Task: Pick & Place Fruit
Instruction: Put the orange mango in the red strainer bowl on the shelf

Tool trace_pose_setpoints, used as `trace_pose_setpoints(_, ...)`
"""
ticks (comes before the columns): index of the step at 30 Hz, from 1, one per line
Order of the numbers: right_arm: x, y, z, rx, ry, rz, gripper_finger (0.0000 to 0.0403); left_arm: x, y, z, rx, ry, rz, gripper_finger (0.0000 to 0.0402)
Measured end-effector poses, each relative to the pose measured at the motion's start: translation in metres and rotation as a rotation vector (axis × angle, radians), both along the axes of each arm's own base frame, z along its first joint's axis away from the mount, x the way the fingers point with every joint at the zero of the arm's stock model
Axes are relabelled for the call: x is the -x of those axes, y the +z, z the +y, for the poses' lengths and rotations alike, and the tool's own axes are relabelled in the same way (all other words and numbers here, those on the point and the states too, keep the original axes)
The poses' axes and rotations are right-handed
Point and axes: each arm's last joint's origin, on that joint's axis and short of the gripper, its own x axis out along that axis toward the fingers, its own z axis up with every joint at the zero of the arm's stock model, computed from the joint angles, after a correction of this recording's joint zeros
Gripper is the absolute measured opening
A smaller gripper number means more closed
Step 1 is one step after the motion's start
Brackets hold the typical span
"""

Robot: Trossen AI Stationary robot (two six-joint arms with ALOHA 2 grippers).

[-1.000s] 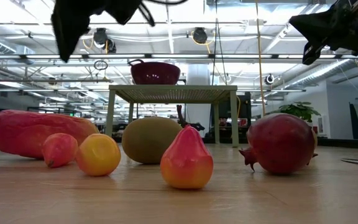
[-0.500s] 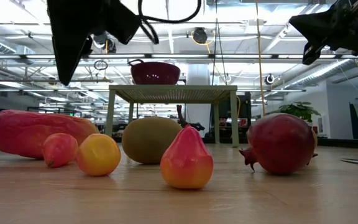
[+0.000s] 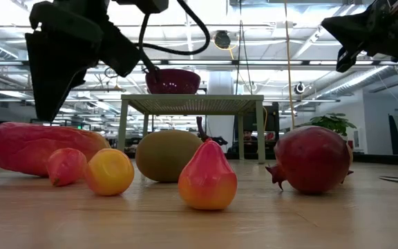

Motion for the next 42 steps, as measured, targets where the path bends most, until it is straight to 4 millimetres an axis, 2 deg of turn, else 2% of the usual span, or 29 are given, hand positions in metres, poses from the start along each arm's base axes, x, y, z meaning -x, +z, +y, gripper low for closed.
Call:
trace_pose_setpoints(7, 0.000, 0.000, 0.000, 0.000, 0.000, 0.000, 0.0000, -0.011, -0.001, -0.008, 0.025, -0.053, -0.136, 0.0397)
trace_pose_setpoints(18, 0.000, 0.000, 0.000, 0.000, 0.000, 0.001, 0.0000, 0.004, -0.031, -0.005, 0.005, -0.005, -0.077, 0.0397)
trace_pose_setpoints(26, 0.000, 0.000, 0.000, 0.000, 0.000, 0.001, 0.0000, 0.006, -0.038, -0.003, -0.008, -0.038, -0.085, 0.0394)
trace_pose_setpoints(32, 0.000, 0.000, 0.000, 0.000, 0.000, 0.001, 0.0000, 0.008, -0.047, -0.002, -0.005, -0.034, -0.097, 0.0343)
trace_pose_setpoints(42, 0.000, 0.000, 0.000, 0.000, 0.000, 0.001, 0.0000, 0.009, -0.047, -0.002, -0.005, -0.029, -0.085, 0.0247)
